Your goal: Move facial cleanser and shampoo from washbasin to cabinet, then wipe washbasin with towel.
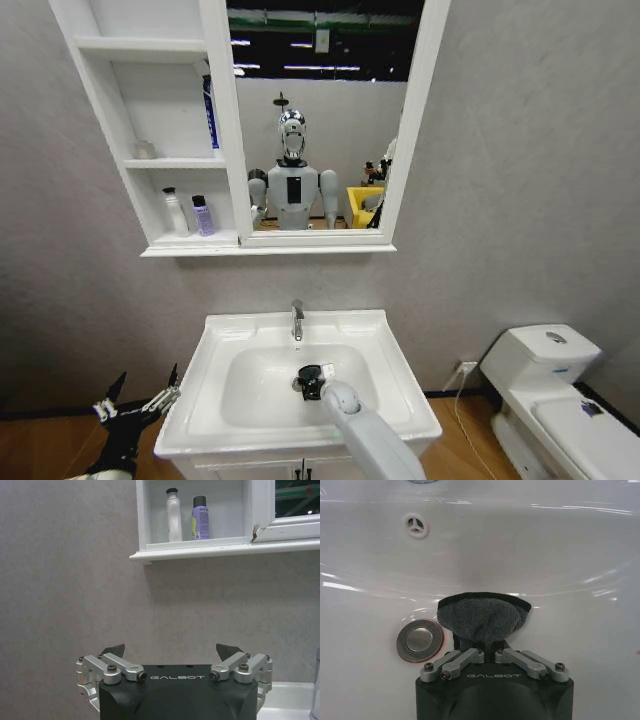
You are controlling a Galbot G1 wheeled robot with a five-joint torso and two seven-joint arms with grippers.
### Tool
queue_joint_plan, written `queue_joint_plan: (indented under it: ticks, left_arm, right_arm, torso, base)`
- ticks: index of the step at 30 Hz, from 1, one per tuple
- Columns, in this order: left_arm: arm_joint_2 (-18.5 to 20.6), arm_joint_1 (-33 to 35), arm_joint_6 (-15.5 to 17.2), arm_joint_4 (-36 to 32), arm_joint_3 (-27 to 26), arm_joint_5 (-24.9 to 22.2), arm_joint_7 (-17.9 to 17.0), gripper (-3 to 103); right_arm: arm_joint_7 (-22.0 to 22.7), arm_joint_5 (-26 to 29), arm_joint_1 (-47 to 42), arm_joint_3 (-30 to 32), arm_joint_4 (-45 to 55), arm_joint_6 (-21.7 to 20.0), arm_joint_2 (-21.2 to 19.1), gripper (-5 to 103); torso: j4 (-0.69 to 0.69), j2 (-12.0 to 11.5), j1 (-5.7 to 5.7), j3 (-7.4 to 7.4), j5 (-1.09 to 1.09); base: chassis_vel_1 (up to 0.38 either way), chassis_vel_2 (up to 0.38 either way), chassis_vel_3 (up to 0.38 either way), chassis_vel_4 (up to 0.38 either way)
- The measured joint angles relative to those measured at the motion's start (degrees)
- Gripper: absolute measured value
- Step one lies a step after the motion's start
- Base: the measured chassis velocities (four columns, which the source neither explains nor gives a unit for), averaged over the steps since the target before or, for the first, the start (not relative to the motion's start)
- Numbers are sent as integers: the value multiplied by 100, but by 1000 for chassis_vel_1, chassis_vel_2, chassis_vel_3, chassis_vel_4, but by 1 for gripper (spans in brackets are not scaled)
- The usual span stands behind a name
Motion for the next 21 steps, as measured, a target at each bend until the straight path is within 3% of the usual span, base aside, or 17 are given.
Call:
queue_joint_plan:
  ticks: [4,12,15,21]
  left_arm:
    - [0,0,0,0,0,0,0,100]
    - [0,0,0,0,0,0,0,100]
    - [0,0,0,0,0,0,1,100]
    - [0,0,0,0,0,0,0,100]
  right_arm:
    - [5,-21,55,-11,-90,-10,71,4]
    - [-175,-263,357,-97,-834,248,631,4]
    - [-221,-346,485,-129,-1158,387,881,4]
    - [-320,-325,593,-162,-1385,460,1134,4]
  torso:
    - [-3,0,0,-1,-2]
    - [-1,1,0,-1,0]
    - [-6,1,-1,-2,-7]
    - [2,1,0,-1,0]
  base:
    - [0,0,0,0]
    - [0,0,0,0]
    - [0,0,0,0]
    - [0,0,0,0]
